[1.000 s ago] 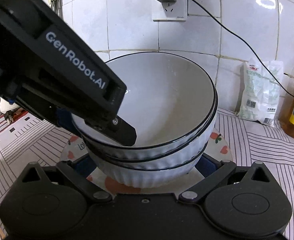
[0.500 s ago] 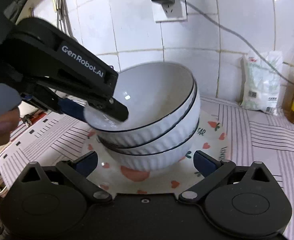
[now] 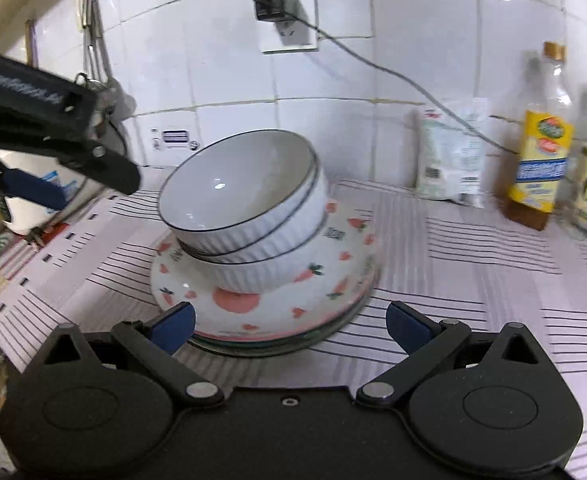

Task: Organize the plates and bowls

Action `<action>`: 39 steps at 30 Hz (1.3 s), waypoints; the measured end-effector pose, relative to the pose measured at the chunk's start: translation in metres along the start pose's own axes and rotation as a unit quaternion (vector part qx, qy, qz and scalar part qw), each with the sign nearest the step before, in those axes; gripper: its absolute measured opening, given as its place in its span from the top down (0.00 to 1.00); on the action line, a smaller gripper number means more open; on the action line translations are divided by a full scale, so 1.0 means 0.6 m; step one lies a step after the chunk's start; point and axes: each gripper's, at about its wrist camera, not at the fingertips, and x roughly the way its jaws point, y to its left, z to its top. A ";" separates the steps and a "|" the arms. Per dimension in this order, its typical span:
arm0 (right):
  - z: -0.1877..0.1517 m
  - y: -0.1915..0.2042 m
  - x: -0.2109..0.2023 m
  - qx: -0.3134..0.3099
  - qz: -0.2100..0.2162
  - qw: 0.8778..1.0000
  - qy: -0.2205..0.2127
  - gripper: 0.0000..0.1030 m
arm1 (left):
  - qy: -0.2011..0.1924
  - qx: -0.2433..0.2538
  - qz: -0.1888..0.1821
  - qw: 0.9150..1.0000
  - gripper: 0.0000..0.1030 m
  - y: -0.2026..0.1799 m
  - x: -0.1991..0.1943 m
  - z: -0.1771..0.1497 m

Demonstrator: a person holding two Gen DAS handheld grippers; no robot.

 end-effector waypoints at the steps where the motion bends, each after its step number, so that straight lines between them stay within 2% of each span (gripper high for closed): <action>1: 0.003 -0.003 -0.003 0.002 -0.003 1.000 0.003 0.00 | 0.001 0.002 0.000 1.000 0.05 -0.001 -0.004 -0.001; 5: 0.012 -0.017 -0.006 -0.019 0.032 0.997 0.064 0.00 | 0.010 0.016 0.004 1.000 0.03 -0.003 -0.010 0.003; 11: 0.027 -0.067 -0.032 0.030 0.016 0.997 0.069 0.00 | 0.019 0.049 0.031 0.998 0.03 -0.007 -0.032 0.009; 15: 0.056 -0.080 -0.070 0.045 -0.011 0.997 0.059 0.00 | 0.028 0.058 0.028 0.998 0.03 -0.010 -0.060 0.005; 19: 0.088 -0.060 -0.106 0.040 -0.068 0.995 0.061 0.00 | 0.025 0.065 0.046 0.997 0.03 -0.020 -0.091 -0.002; 23: 0.119 -0.056 -0.136 0.073 -0.062 0.993 0.073 0.00 | 0.035 0.066 0.064 0.995 0.03 -0.027 -0.120 -0.007; 26: 0.131 -0.054 -0.151 0.090 -0.059 0.990 0.094 0.00 | 0.028 0.049 0.056 0.997 0.03 -0.021 -0.146 -0.010; 28: 0.135 -0.051 -0.164 0.099 -0.073 0.988 0.096 0.00 | 0.024 0.044 0.053 0.997 0.03 -0.018 -0.163 -0.013; 35: 0.141 -0.020 -0.212 0.070 -0.083 0.990 0.093 0.00 | -0.002 0.063 0.061 0.996 0.03 -0.022 -0.213 -0.026; 39: 0.141 -0.017 -0.233 0.088 -0.075 0.989 0.091 0.00 | -0.009 0.061 0.060 0.996 0.03 -0.027 -0.235 -0.032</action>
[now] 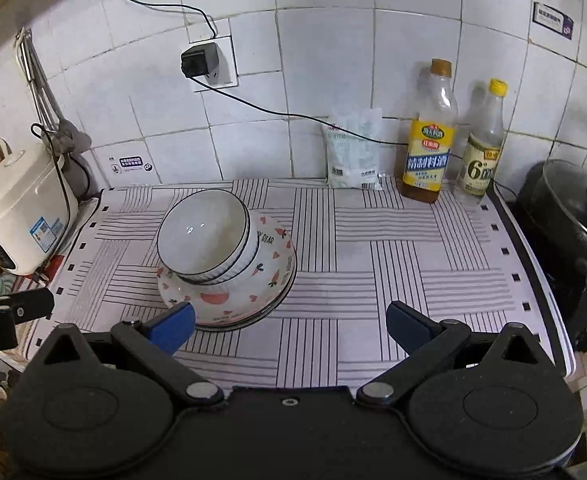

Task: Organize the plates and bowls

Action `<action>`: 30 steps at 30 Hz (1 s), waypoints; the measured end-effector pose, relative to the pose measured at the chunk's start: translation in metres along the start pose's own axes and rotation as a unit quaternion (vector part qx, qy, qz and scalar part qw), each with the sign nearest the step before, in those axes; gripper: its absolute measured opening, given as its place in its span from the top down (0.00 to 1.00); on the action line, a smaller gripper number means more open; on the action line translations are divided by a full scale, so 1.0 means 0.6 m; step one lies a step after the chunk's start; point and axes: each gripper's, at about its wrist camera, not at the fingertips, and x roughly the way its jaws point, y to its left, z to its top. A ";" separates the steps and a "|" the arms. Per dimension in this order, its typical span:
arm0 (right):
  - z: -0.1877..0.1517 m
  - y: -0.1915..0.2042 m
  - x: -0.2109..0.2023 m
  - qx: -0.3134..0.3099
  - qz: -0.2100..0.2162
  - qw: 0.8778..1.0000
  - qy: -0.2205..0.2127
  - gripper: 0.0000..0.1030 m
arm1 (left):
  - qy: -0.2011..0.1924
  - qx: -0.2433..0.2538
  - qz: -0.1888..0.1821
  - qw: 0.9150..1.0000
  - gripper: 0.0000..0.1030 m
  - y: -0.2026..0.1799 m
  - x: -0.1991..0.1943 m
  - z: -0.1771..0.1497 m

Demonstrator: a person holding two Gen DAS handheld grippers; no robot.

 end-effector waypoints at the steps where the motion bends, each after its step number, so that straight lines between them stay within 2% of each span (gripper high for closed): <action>1: -0.002 0.001 -0.003 -0.001 0.003 1.000 0.006 0.00 | -0.001 0.000 -0.002 1.000 0.03 0.000 -0.005 -0.001; 5: -0.010 0.016 -0.016 -0.026 -0.025 0.999 0.012 0.00 | -0.006 0.002 -0.002 1.000 0.03 -0.003 -0.019 -0.009; 9: -0.017 0.024 -0.033 -0.038 -0.047 0.998 0.003 0.00 | -0.012 0.001 0.013 1.000 0.03 -0.010 -0.034 -0.016; 12: -0.022 0.033 -0.055 -0.049 -0.058 0.997 -0.001 0.00 | -0.012 -0.001 0.004 1.000 0.03 -0.012 -0.043 -0.019; 19: -0.025 0.034 -0.070 -0.048 -0.069 0.996 -0.003 0.00 | -0.022 0.024 0.011 0.999 0.03 -0.023 -0.043 -0.023; 30: -0.031 0.032 -0.065 -0.042 -0.069 0.997 -0.018 0.00 | -0.021 0.025 0.009 0.999 0.03 -0.045 -0.036 -0.034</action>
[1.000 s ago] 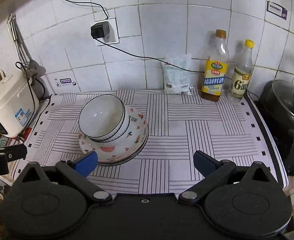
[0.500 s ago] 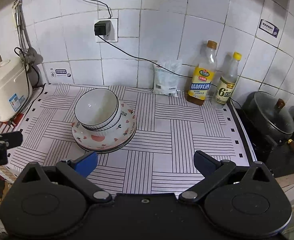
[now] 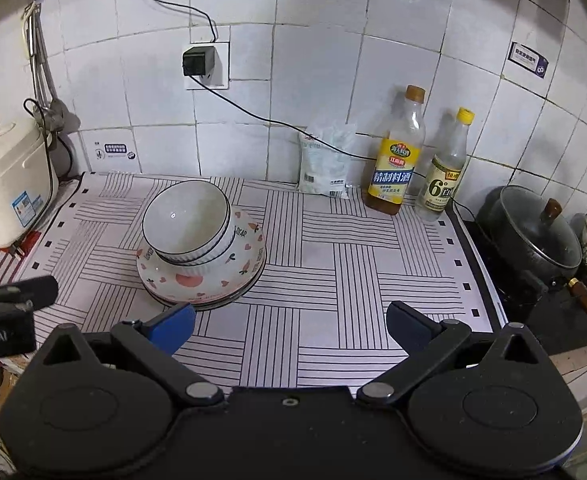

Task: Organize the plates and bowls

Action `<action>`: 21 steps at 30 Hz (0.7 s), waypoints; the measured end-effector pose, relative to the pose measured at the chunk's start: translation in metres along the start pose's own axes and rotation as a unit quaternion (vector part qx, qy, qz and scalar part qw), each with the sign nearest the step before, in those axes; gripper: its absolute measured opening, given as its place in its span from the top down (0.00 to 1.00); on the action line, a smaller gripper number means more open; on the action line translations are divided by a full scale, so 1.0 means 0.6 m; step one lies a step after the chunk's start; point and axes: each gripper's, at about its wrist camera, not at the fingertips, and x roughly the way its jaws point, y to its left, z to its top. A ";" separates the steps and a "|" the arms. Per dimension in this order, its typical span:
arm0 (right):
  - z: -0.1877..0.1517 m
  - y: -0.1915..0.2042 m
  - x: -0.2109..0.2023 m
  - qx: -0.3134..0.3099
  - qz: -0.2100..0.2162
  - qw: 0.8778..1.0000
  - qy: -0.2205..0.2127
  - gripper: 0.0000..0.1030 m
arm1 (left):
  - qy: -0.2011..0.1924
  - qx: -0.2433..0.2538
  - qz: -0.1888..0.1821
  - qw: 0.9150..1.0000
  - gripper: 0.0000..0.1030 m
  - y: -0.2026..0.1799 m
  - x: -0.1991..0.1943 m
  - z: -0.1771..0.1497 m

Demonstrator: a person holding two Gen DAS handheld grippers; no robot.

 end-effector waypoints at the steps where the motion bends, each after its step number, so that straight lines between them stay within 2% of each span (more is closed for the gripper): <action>1: 0.000 -0.002 0.000 0.002 0.001 1.000 -0.001 0.00 | 0.004 -0.001 0.001 1.000 0.03 0.000 0.002 -0.001; 4: -0.002 0.001 0.005 -0.004 -0.007 1.000 0.002 0.00 | 0.017 -0.006 -0.005 1.000 0.03 0.005 0.012 -0.004; 7: -0.006 0.004 0.008 -0.007 -0.011 1.000 0.003 0.00 | 0.021 -0.002 0.003 1.000 0.03 0.007 0.020 -0.008; 13: -0.009 0.006 0.014 -0.007 -0.010 1.000 0.011 0.00 | 0.016 0.000 0.015 1.000 0.03 0.011 0.027 -0.011; 21: -0.010 0.010 0.018 -0.005 -0.010 1.000 0.013 0.00 | 0.010 -0.002 0.005 1.000 0.03 0.012 0.030 -0.015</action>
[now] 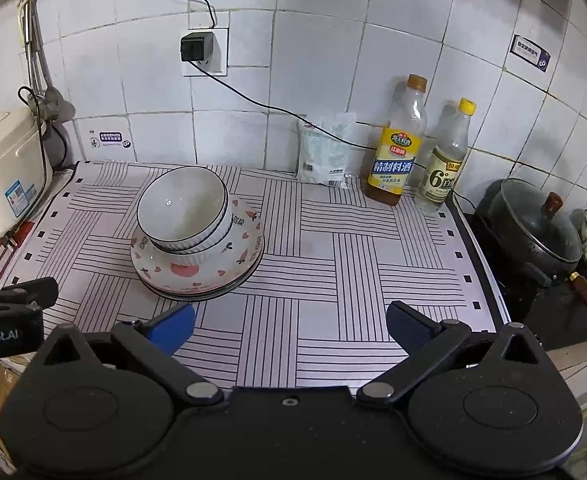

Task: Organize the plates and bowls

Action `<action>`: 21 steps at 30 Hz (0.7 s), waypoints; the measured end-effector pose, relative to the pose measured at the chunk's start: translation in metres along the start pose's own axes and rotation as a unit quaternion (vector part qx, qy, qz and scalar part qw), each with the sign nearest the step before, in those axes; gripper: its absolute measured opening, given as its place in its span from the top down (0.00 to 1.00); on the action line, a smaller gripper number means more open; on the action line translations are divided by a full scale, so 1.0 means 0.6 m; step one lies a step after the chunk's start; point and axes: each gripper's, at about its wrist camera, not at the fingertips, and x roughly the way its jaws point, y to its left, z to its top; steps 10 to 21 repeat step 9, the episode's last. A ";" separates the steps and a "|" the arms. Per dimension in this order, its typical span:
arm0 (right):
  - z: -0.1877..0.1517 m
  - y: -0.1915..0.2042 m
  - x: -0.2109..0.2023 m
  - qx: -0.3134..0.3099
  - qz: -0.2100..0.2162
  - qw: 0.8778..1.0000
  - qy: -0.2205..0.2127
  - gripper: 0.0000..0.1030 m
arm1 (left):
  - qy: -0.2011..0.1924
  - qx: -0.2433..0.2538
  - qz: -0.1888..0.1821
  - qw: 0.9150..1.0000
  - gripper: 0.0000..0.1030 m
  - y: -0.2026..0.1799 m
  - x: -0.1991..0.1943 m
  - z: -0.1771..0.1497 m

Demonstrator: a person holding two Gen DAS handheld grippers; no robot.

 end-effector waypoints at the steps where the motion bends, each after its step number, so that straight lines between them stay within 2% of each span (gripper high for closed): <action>1: 0.000 0.000 0.001 0.000 0.000 1.000 0.001 0.00 | -0.001 -0.003 -0.004 1.000 0.03 0.001 -0.001 0.000; 21: 0.002 0.000 0.012 0.001 -0.006 1.000 0.010 0.00 | -0.006 0.004 -0.003 1.000 0.03 0.004 -0.003 0.004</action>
